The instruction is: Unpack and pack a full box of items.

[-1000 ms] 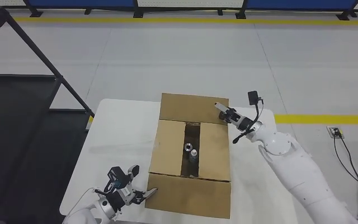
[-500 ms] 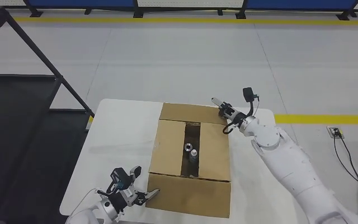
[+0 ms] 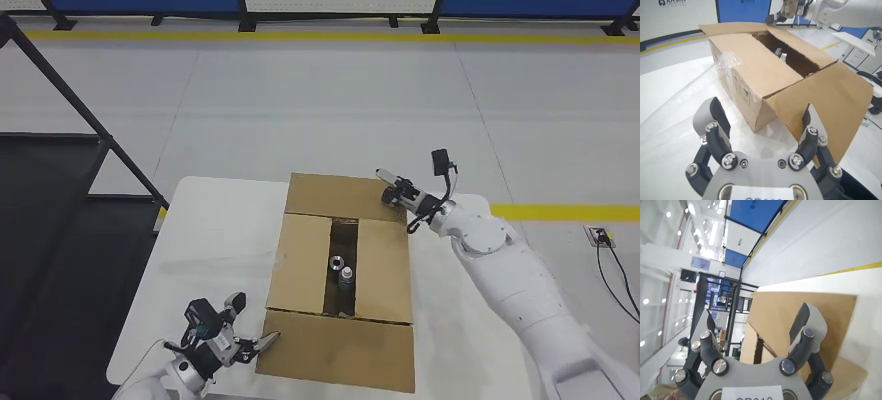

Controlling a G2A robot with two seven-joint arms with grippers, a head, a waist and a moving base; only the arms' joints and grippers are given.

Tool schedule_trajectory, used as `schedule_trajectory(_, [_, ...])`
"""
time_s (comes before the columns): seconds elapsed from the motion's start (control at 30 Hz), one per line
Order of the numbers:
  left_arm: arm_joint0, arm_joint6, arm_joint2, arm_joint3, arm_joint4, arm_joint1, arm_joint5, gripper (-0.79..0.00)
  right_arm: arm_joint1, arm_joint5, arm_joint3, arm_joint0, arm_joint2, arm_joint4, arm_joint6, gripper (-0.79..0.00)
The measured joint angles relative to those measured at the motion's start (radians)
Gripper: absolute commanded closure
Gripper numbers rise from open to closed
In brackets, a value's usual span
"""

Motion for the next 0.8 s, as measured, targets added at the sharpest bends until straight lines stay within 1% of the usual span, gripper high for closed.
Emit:
schedule_trajectory(0.03, [0.011,0.015,-0.016,-0.012,-0.011,0.001,0.001,-0.785,0.004,-0.009,-0.021,-0.007,0.009,0.022,0.06,-0.785])
schedule_trajectory(0.07, [0.027,0.035,-0.038,-0.026,-0.028,0.002,0.003,-0.785,0.01,-0.008,-0.052,-0.017,0.018,0.049,0.148,-0.785])
schedule_trajectory(0.17, [0.064,0.073,-0.097,-0.05,-0.067,0.006,0.011,-0.785,0.023,0.04,-0.133,-0.04,0.023,0.078,0.342,-0.785])
schedule_trajectory(0.23, [0.082,0.082,-0.13,-0.053,-0.081,0.008,0.018,-0.785,0.026,0.093,-0.188,-0.057,0.01,0.066,0.435,-0.785])
schedule_trajectory(0.3, [0.089,0.084,-0.148,-0.048,-0.082,0.008,0.031,-0.785,0.024,0.138,-0.227,-0.066,-0.009,0.042,0.484,-0.785])
schedule_trajectory(0.4, [0.094,0.092,-0.156,-0.036,-0.089,0.008,0.039,-0.785,0.014,0.2,-0.268,-0.077,-0.045,0.001,0.474,-0.785])
schedule_trajectory(0.57, [0.098,0.104,-0.163,-0.026,-0.091,0.008,0.025,-0.785,-0.019,0.275,-0.257,-0.065,-0.101,-0.039,0.374,-0.785])
schedule_trajectory(0.67, [0.102,0.116,-0.162,-0.028,-0.088,0.008,0.022,-0.785,-0.04,0.298,-0.231,-0.053,-0.127,-0.061,0.293,-0.785])
schedule_trajectory(0.8, [0.111,0.131,-0.16,-0.027,-0.08,0.007,0.02,-0.785,-0.062,0.299,-0.196,-0.039,-0.145,-0.044,0.289,-0.785])
